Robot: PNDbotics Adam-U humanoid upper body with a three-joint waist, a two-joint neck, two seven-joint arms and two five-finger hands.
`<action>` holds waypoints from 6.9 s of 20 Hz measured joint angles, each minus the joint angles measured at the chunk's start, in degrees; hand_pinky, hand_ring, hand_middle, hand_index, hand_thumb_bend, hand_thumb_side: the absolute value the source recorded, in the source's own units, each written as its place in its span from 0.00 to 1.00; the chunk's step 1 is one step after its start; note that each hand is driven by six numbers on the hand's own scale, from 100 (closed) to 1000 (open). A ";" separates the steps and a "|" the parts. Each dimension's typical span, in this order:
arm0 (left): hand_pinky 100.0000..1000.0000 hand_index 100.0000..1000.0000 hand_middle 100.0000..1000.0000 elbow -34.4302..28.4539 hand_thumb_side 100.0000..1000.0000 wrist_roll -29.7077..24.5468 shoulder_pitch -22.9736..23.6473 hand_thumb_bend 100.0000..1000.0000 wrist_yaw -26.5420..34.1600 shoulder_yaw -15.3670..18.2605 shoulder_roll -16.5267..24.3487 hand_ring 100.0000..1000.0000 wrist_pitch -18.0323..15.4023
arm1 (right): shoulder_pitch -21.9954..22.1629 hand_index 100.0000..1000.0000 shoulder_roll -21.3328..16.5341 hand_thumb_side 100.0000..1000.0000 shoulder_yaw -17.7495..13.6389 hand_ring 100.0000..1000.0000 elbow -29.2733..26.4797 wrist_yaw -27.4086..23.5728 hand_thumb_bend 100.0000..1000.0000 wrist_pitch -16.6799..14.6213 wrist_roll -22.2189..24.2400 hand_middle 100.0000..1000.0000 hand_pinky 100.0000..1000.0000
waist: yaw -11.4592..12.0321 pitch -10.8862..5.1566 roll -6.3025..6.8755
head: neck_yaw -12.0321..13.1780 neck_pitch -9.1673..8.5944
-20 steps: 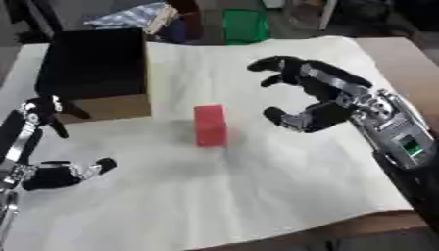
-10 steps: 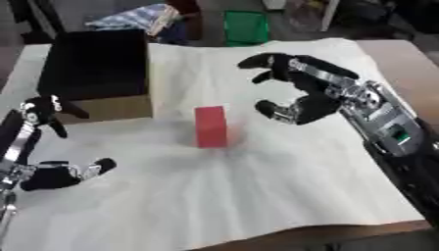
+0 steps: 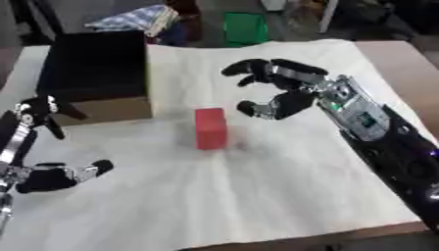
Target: Pick up objects on the table and place them in the box.
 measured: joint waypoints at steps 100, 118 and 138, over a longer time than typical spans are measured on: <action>0.36 0.58 0.51 0.20 0.00 -4.65 -4.31 0.78 1.45 -5.25 -2.10 0.65 -2.64 | -22.83 0.92 13.40 0.23 -10.25 1.00 32.05 34.96 0.38 -4.56 -25.64 0.92 0.78 | 16.31 -0.01 -3.74 | -12.91 -2.41; 0.35 0.59 0.51 0.22 0.00 0.66 0.61 0.78 -0.04 0.83 -1.20 0.66 0.36 | -7.52 0.90 -0.12 0.00 -5.80 0.95 -10.15 -9.83 0.06 -0.17 -15.34 0.85 0.75 | 0.44 -1.02 0.17 | -3.03 -2.50; 0.35 0.62 0.54 0.54 0.00 3.90 2.77 0.78 -1.08 4.05 -1.02 0.68 1.93 | 19.13 0.90 -2.69 0.23 -17.52 0.99 -29.75 -18.92 0.00 5.52 -22.06 0.85 0.75 | -3.78 -0.88 1.39 | 4.09 -1.03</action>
